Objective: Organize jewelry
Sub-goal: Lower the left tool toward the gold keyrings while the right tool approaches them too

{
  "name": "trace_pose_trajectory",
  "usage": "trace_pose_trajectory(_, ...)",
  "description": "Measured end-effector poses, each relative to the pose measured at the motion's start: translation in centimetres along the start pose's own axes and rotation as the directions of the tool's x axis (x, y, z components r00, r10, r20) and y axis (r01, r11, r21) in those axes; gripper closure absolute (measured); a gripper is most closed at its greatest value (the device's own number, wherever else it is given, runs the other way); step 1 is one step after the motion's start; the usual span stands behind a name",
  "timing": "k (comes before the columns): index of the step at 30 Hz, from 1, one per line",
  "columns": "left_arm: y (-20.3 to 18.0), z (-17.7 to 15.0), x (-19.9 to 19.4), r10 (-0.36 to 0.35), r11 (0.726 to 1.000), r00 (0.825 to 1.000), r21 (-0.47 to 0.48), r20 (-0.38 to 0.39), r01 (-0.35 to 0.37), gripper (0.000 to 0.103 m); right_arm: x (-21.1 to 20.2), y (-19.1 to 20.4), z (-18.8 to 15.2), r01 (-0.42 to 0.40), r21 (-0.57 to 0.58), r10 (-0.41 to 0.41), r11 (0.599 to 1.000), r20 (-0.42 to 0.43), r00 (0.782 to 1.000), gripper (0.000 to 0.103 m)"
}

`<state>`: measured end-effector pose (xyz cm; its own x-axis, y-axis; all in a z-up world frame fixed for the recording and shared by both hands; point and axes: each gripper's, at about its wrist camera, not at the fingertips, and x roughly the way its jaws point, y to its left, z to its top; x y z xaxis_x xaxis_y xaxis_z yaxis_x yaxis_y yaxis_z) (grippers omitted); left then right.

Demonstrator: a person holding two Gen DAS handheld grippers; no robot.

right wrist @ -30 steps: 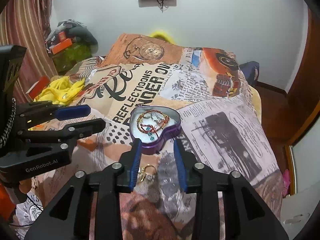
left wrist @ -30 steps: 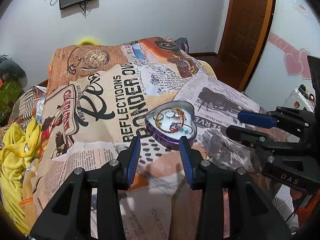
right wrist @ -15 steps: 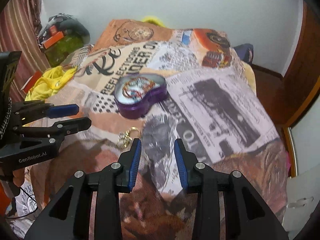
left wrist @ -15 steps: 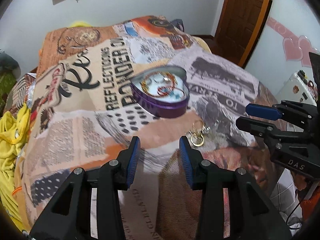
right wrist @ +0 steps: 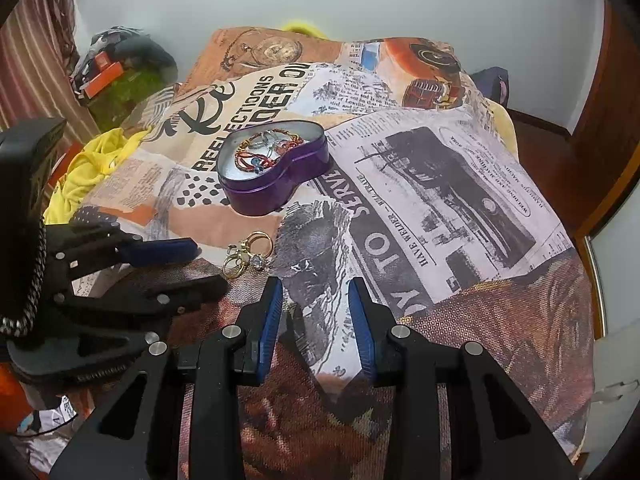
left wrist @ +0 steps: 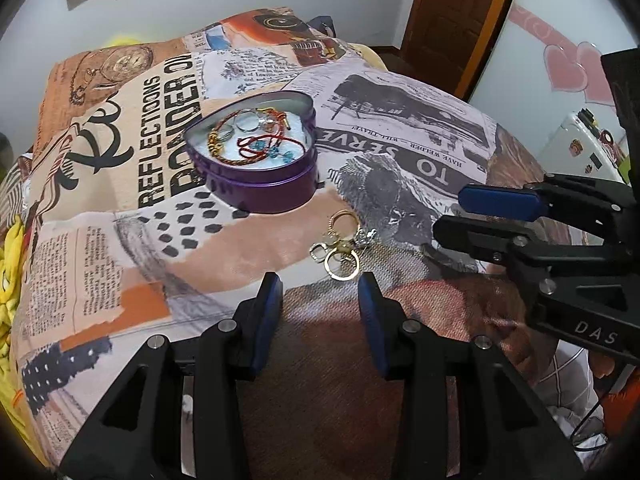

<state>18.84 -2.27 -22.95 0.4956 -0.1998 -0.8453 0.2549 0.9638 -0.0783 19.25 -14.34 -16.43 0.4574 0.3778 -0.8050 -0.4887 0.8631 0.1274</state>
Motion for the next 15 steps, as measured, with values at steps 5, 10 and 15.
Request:
trace_pose_trajectory(5,0.0,0.3,0.4,-0.016,1.000,1.000,-0.001,-0.001,0.016,0.063,0.4,-0.4,-0.1,-0.006,0.015,0.006,1.000,-0.007,1.000,0.072)
trace_pose_trajectory(10,-0.2,0.6,0.8,-0.027,1.000,1.000,0.008,0.000,0.027,0.065,0.5,-0.7,-0.2,-0.012,0.025,0.012,1.000,-0.010,1.000,0.072)
trace_pose_trajectory(15,-0.6,1.0,1.1,-0.039,0.999,0.999,0.013,-0.007,0.039,0.082,0.5,-0.8,-0.2,-0.015,0.027,0.015,1.000,-0.010,1.000,0.072)
